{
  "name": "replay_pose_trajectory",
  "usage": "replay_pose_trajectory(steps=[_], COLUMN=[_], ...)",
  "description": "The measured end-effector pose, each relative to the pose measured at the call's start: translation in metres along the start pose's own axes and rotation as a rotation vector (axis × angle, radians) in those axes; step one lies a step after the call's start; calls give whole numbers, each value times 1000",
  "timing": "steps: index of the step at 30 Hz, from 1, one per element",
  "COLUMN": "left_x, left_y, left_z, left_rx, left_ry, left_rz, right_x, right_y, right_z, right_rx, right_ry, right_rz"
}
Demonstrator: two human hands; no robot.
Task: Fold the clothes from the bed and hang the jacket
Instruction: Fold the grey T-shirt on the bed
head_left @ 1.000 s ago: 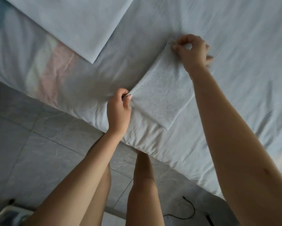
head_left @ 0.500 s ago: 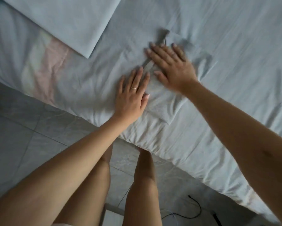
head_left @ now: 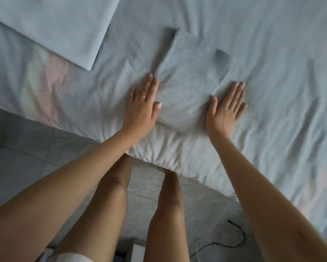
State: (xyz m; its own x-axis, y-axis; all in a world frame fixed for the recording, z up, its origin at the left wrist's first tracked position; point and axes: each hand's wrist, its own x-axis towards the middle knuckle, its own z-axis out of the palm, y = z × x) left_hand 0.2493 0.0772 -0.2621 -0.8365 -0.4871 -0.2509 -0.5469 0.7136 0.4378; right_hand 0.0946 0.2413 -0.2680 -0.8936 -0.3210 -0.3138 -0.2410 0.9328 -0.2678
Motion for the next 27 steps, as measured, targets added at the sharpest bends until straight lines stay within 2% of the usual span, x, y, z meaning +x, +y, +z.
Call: replay_pose_trajectory(steps=[4, 6, 9, 12, 15, 17, 19, 20, 21, 22, 24, 27], left_x=[-1, -3, -2, 6, 15, 24, 40, 36, 53, 53, 65, 85], left_y=[8, 7, -6, -21, -18, -13, -17, -12, -25, -22, -25, -66], left_z=[-7, -9, -16, -30, -57, -81, -121, -125, -162, -167, -198, -259], left_rx=[-250, -273, -350, -379, -638, -855, -1097, -1224, -1275, -1323, -1334, -1347], left_ry=[106, 148, 5, -181, -234, -207, -92, -51, 30, 31, 89, 229], left_rz=[-155, -249, -337, -305, -237, -208, -263, -324, -309, -293, -244, -182], right_x=[-67, -96, -116, -104, -82, -68, -54, -58, -43, -44, -32, -8], right_y=[-15, -27, -44, -54, -57, -73, -110, -112, -151, -152, -181, -254], right_z=[0, 1, -1, -8, -22, -37, -53, -60, -70, -73, -86, -86], right_rx=[525, 628, 751, 1059, 1392, 1699, 1906, 1928, 1951, 1933, 1935, 1976], right_ry=[17, -32, -149, -265, -386, -516, -617, -619, -638, -605, -582, -674], right_rz=[97, 135, 241, 515, 635, 598, 503, 499, 439, 421, 361, 218])
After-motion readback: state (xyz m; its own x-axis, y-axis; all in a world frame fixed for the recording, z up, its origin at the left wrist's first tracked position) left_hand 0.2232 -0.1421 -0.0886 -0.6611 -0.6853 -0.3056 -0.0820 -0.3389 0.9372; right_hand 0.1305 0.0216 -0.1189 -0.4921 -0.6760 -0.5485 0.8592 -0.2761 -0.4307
